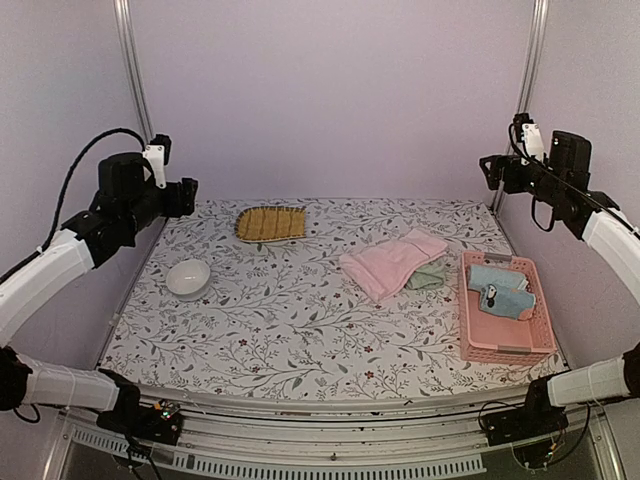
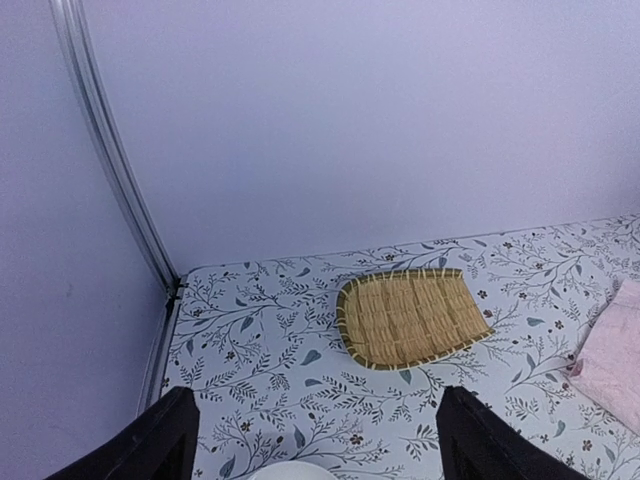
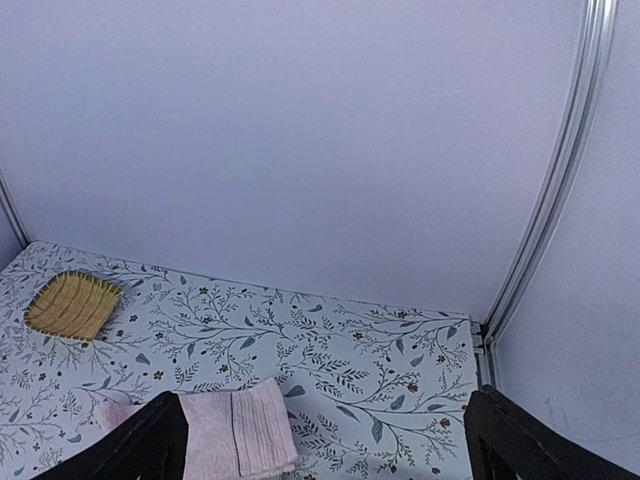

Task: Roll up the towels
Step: Pick up the towel from the towel pile.

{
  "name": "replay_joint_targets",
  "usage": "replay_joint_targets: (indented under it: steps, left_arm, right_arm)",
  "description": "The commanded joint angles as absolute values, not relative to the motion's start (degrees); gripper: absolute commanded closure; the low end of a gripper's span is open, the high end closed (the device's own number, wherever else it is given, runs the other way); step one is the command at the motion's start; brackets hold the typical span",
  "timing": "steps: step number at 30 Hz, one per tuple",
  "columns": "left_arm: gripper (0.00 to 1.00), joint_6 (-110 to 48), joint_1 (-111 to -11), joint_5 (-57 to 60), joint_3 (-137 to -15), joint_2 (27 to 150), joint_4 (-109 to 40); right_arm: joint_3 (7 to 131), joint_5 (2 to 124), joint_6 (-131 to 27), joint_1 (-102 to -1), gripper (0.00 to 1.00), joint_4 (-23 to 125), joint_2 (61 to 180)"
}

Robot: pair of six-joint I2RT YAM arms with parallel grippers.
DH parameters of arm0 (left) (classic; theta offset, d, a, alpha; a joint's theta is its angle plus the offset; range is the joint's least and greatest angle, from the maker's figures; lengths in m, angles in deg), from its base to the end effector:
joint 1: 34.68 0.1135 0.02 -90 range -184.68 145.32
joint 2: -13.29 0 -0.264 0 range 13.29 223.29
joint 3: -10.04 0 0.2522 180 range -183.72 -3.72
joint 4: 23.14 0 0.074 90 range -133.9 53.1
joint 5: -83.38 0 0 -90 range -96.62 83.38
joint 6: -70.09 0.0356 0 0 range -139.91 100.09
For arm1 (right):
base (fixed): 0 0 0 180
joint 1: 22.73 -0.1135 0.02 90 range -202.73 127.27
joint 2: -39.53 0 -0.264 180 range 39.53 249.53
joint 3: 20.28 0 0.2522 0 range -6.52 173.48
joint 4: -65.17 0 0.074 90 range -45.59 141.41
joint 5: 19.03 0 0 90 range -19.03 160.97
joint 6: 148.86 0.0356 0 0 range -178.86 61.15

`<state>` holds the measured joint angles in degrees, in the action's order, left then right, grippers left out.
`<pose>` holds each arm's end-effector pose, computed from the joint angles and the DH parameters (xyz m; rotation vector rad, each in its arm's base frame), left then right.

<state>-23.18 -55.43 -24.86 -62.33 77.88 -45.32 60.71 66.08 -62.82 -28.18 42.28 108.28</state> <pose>0.2480 -0.0821 0.3593 0.0518 1.8085 -0.0079 0.2768 0.0295 0.3928 -0.2060 1.7448 0.0939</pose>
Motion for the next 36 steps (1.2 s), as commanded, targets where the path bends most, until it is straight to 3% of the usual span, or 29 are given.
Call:
replay_joint_targets:
  steps: [1,8,10,11,15,16,18,21,23,27,36]
  left_arm:
    - [0.19,-23.88,-54.02,-20.74,-61.49,78.86,-44.6]
    - [0.35,-25.44,-58.1,-14.38,-61.78,81.35,-47.48]
    - [0.47,-26.12,-59.95,-12.54,-61.9,82.68,-48.12]
    - [0.61,-26.28,-61.0,-11.68,-61.92,83.58,-48.24]
    - [0.83,-26.23,-65.56,-10.2,-61.78,87.51,-47.42]
    - [0.78,-26.45,-66.54,-9.81,-61.95,88.58,-47.25]
    - [0.42,-27.83,-68.56,-11.11,-62.21,90.53,-46.95]
    - [0.19,-30.14,-70.97,-14.65,-62.86,93.26,-47.72]
    - [0.1,-31.04,-72.44,-16.99,-63.17,94.74,-48.37]
    - [0.03,-33.04,-73.88,-18.76,-60.2,94.56,-43.41]
    - [0.01,-34.24,-74.62,-20.03,-58.52,93.19,-39.2]
  right_arm:
    - [60.44,58.68,-65.36,-26.61,0.01,40.14,109.67]
    - [60.67,53.79,-73.1,-31.31,0.05,34.4,113.65]
    - [61.14,51.23,-75.21,-33.41,0.1,32.3,115.6]
    - [61.34,50.05,-76.06,-34.52,0.12,31.44,116.65]
    - [62.56,47.4,-79.74,-40.07,0.3,27.65,122.64]
    - [62.88,47.07,-80.6,-41.51,0.35,26.7,124.36]
    - [63.33,46.47,-81.87,-44.07,0.43,24.95,128.06]
    - [63.47,46.95,-82.97,-47.7,0.48,24.52,132.26]
    - [64.14,47.3,-83.78,-50.1,0.49,24.18,135.26]
    - [68.4,46.77,-84.28,-54.04,0.51,21.39,142.19]
    - [82.19,50.86,-83.94,-55.41,0.57,15.74,154.13]
